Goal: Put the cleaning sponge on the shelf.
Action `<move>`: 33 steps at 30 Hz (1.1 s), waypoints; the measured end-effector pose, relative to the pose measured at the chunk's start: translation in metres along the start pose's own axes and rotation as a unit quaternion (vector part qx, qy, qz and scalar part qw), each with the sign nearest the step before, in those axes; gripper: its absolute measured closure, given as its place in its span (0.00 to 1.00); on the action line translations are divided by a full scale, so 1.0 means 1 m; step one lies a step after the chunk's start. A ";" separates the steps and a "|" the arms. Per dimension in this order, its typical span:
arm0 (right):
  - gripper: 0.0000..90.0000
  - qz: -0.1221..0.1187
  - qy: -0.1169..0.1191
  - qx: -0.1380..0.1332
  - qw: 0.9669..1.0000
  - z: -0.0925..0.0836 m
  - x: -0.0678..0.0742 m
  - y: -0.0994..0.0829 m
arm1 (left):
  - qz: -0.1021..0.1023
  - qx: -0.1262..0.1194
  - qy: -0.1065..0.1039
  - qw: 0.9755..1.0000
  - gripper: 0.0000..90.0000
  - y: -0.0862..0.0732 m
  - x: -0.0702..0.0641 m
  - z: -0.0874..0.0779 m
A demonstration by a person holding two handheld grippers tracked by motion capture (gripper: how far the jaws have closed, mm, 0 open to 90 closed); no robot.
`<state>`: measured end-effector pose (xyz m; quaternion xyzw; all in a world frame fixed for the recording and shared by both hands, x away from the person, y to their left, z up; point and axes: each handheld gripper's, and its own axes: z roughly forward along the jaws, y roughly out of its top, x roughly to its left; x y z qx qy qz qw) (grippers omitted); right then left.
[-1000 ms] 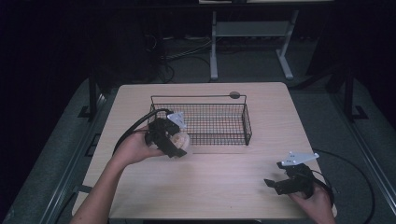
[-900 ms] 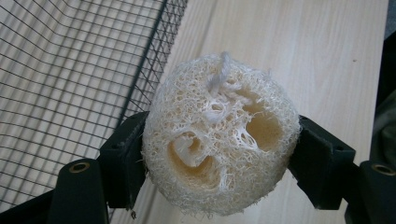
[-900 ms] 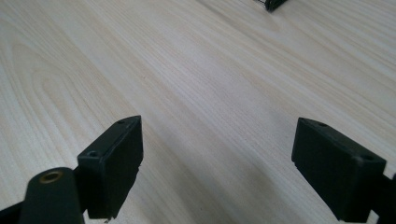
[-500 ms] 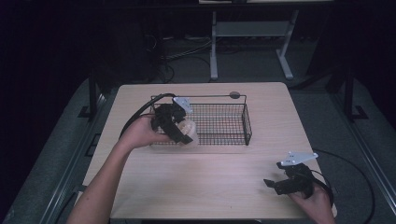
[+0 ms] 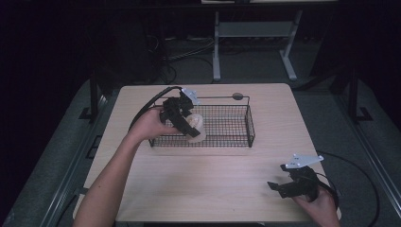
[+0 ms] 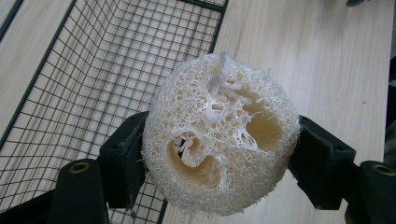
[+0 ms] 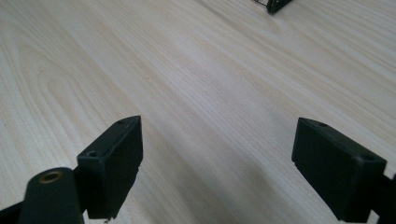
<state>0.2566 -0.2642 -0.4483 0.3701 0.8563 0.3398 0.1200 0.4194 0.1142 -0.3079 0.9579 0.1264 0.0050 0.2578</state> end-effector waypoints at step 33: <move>0.18 0.003 0.005 0.003 1.000 0.001 -0.001 0.000 | -0.041 -0.003 0.043 0.998 0.30 0.006 0.053 0.012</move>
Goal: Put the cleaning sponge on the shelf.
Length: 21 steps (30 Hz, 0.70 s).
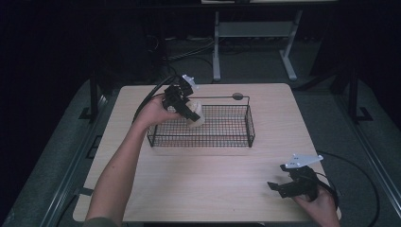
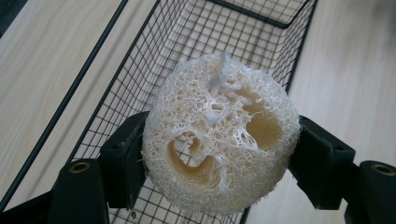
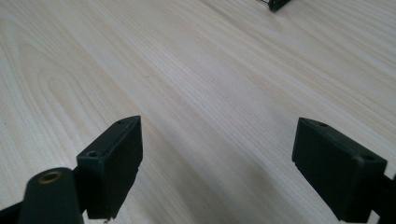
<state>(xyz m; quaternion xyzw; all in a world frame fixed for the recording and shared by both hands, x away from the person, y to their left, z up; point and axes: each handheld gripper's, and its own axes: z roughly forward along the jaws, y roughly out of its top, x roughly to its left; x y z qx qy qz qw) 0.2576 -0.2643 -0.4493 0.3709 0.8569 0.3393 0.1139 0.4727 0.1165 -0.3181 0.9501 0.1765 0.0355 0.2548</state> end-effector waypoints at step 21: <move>0.17 0.005 0.003 0.002 1.000 0.000 -0.001 -0.001 | -0.017 0.024 0.011 0.999 0.30 -0.001 0.015 0.035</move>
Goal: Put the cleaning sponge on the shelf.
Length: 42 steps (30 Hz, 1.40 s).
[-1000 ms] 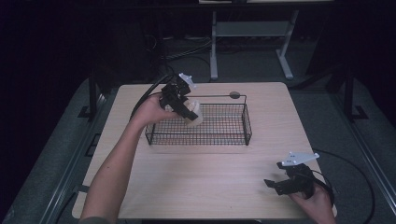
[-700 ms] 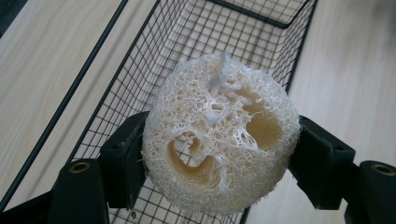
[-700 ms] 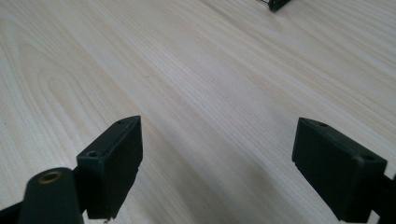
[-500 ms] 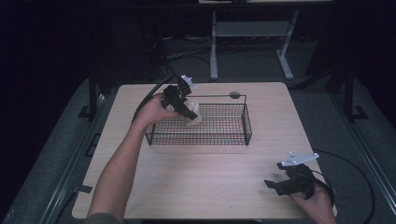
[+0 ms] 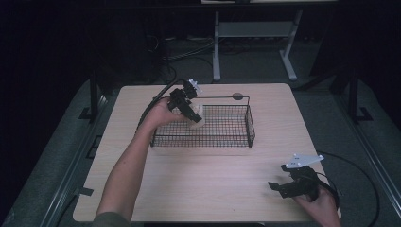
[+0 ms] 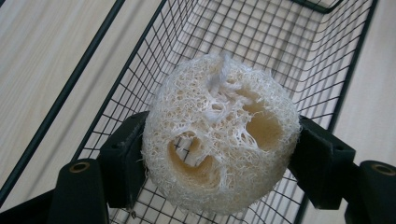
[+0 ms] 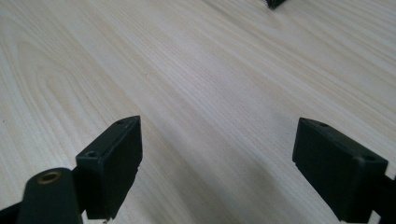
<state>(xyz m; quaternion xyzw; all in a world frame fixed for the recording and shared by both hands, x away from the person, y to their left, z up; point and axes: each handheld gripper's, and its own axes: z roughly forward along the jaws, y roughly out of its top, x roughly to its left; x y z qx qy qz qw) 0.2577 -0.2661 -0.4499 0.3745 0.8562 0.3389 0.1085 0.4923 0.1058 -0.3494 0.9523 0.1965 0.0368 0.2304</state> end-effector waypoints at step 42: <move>0.17 -0.004 0.000 0.001 1.000 0.000 0.000 -0.001 | -0.017 0.040 -0.017 0.999 0.30 -0.008 0.003 0.040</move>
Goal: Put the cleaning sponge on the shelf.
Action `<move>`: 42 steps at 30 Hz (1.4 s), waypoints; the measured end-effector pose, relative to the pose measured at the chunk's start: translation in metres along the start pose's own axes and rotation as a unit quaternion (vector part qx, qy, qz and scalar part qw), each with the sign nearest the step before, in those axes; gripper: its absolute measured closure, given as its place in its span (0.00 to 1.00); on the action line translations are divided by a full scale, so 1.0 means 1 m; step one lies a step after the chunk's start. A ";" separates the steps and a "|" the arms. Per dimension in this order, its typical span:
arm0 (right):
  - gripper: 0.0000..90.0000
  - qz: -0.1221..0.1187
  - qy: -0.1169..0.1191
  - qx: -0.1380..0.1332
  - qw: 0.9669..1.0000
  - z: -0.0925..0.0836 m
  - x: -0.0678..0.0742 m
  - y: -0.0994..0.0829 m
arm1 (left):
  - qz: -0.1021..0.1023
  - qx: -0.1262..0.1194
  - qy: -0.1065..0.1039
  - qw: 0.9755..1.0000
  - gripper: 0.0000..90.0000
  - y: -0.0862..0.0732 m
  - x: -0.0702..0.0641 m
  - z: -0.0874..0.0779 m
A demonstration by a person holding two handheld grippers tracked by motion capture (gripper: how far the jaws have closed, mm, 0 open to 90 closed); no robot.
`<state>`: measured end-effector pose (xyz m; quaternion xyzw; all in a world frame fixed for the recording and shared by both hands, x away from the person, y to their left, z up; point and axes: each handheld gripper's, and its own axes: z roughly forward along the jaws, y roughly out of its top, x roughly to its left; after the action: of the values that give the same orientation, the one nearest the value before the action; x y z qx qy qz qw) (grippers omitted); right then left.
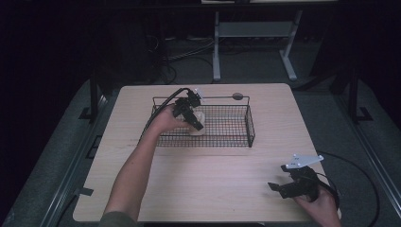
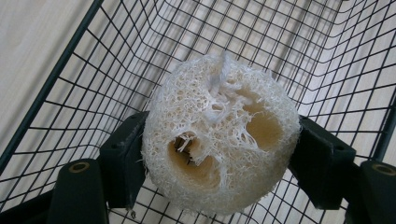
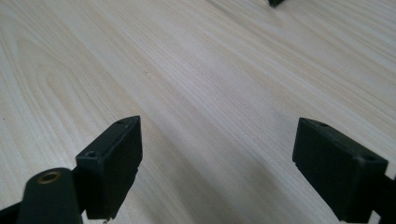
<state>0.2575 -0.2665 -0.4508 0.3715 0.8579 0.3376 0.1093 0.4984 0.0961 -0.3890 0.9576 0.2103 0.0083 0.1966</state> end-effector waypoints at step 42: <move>0.17 -0.002 -0.001 -0.002 1.000 0.000 0.001 0.001 | -0.005 0.014 -0.006 1.000 0.29 -0.002 0.003 0.006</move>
<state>0.2570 -0.2656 -0.4502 0.3698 0.8581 0.3383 0.1117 0.5010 0.0966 -0.3951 0.9592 0.2144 -0.0011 0.1841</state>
